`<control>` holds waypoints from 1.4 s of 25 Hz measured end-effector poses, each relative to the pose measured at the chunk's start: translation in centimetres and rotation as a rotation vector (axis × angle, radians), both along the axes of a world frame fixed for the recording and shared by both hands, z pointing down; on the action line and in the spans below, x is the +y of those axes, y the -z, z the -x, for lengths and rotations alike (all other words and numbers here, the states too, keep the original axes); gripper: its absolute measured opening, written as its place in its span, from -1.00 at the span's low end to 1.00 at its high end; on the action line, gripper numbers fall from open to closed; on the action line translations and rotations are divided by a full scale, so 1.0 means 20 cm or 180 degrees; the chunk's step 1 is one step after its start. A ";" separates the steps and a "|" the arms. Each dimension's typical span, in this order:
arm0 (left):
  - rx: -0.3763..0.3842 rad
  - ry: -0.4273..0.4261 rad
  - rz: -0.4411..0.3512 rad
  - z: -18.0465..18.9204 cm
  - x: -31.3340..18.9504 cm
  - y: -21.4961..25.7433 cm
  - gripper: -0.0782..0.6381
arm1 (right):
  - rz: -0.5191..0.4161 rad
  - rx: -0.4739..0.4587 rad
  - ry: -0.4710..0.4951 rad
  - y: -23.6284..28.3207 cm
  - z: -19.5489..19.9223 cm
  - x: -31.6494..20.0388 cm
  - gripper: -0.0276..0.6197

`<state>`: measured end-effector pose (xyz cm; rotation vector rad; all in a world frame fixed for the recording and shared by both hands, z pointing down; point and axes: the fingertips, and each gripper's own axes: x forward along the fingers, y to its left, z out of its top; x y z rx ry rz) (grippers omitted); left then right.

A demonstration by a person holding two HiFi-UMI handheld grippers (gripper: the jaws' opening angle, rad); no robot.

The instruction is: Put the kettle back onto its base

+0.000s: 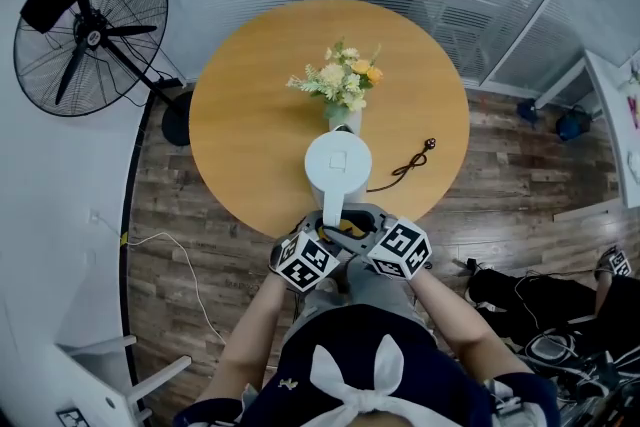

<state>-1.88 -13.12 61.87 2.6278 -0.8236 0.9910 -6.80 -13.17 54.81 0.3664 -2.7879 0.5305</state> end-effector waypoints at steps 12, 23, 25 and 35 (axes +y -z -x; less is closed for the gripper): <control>-0.0019 0.0016 0.0041 -0.06 -0.03 -0.02 -0.34 | 0.0037 0.0048 -0.0098 -0.02 -0.07 -0.03 -0.42; 0.0047 0.0100 0.0100 -0.06 0.03 -0.09 -0.40 | 0.0045 0.0147 -0.0093 -0.07 -0.06 0.06 -0.42; 0.0070 0.0131 0.0113 -0.07 0.03 -0.09 -0.41 | 0.0048 0.0139 -0.0090 -0.08 -0.06 0.06 -0.42; 0.0224 0.0309 0.0224 -0.05 0.03 -0.11 -0.42 | 0.0136 0.0094 -0.0030 -0.10 -0.06 0.07 -0.41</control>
